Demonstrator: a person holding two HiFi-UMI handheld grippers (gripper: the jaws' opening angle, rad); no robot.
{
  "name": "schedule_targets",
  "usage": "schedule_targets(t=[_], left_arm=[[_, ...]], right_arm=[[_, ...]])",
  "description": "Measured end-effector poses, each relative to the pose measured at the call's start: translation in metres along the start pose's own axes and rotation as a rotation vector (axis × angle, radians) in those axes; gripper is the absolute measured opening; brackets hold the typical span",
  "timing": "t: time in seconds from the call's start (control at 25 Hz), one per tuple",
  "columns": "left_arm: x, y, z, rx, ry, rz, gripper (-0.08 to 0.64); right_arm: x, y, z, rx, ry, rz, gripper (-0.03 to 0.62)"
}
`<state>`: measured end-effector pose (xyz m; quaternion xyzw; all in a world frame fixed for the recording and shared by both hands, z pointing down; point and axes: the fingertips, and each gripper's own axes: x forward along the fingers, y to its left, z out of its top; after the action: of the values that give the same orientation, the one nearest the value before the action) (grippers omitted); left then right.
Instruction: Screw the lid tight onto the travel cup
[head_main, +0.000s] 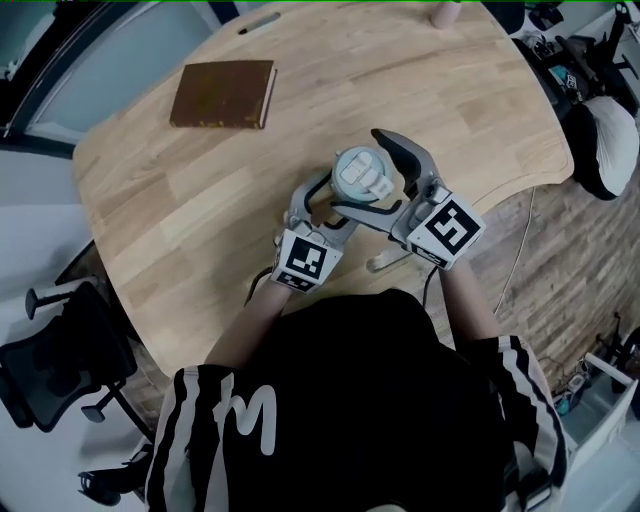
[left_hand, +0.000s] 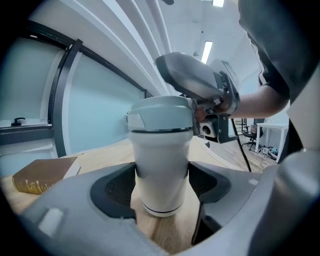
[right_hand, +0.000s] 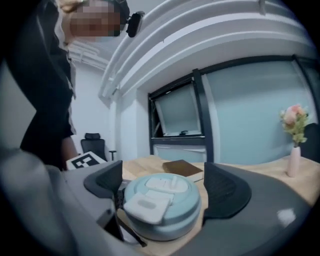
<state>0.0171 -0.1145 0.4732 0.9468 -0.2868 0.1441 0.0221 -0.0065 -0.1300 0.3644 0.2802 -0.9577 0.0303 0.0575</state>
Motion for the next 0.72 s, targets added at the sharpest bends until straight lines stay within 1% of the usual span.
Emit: schedule_targets(t=[0.08,0.16,0.2,0.28,0.36,0.44,0.52,0.6,0.72], left_arm=[[0.000,0.001,0.001,0.002,0.006,0.002,0.337],[-0.001,0.002,0.004,0.006,0.004,0.003,0.336],[-0.001,0.002,0.004,0.006,0.004,0.000,0.336],[-0.001,0.002,0.004,0.007,0.003,-0.006,0.336],[-0.001,0.002,0.005,0.011,0.005,-0.008,0.336],[0.000,0.001,0.005,0.014,0.006,-0.003,0.336],[-0.001,0.002,0.005,0.017,0.008,0.004,0.337],[-0.001,0.002,0.005,0.018,0.010,0.012,0.337],[-0.001,0.002,0.005,0.018,0.012,0.024,0.337]], right_arm=[[0.001,0.004,0.000,-0.017,0.007,0.168,0.488],[0.000,0.010,-0.002,-0.039,0.043,0.328,0.488],[0.000,0.014,-0.003,-0.052,0.066,0.394,0.488],[0.000,0.022,-0.005,-0.066,0.112,0.497,0.488],[0.000,0.028,-0.009,-0.077,0.154,0.578,0.488],[0.001,0.032,-0.014,-0.099,0.179,0.640,0.488],[0.002,0.033,-0.015,-0.128,0.176,0.677,0.488],[0.003,0.034,-0.014,-0.145,0.163,0.693,0.488],[0.003,0.034,-0.013,-0.154,0.145,0.691,0.488]])
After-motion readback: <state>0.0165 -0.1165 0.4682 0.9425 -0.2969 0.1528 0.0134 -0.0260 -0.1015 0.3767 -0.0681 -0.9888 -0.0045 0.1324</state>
